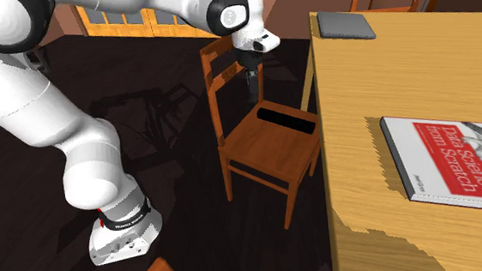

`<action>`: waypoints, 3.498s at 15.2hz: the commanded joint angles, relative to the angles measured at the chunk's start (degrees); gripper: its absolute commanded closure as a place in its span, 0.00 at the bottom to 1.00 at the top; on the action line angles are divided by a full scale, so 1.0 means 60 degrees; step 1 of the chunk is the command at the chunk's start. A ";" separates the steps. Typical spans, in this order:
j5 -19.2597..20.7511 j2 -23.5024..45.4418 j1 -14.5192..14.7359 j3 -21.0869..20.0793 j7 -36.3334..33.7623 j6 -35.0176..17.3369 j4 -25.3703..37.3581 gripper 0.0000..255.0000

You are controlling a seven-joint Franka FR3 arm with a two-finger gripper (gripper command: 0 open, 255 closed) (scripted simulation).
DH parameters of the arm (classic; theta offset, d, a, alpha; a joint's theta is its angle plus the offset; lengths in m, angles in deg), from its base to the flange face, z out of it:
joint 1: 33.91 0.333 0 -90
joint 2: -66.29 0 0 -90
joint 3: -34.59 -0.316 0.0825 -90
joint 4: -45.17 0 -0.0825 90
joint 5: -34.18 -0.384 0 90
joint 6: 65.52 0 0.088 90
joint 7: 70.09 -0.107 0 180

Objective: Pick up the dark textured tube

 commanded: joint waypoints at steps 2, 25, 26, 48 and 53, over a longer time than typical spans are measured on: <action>0.0275 0.1146 -0.0060 -0.0300 -0.1081 -0.0501 0.0510 0.00; 0.2759 0.8318 -0.0048 -0.0642 -0.6028 -0.1539 0.5662 0.00; 0.2788 0.8394 -0.0036 -0.0622 -0.6047 -0.1626 0.5648 0.00; 0.2523 0.7732 -0.0140 -0.0798 -0.5871 -0.0771 0.5868 1.00; 0.2396 0.7433 -0.0183 -0.0881 -0.5784 -0.0286 0.6069 1.00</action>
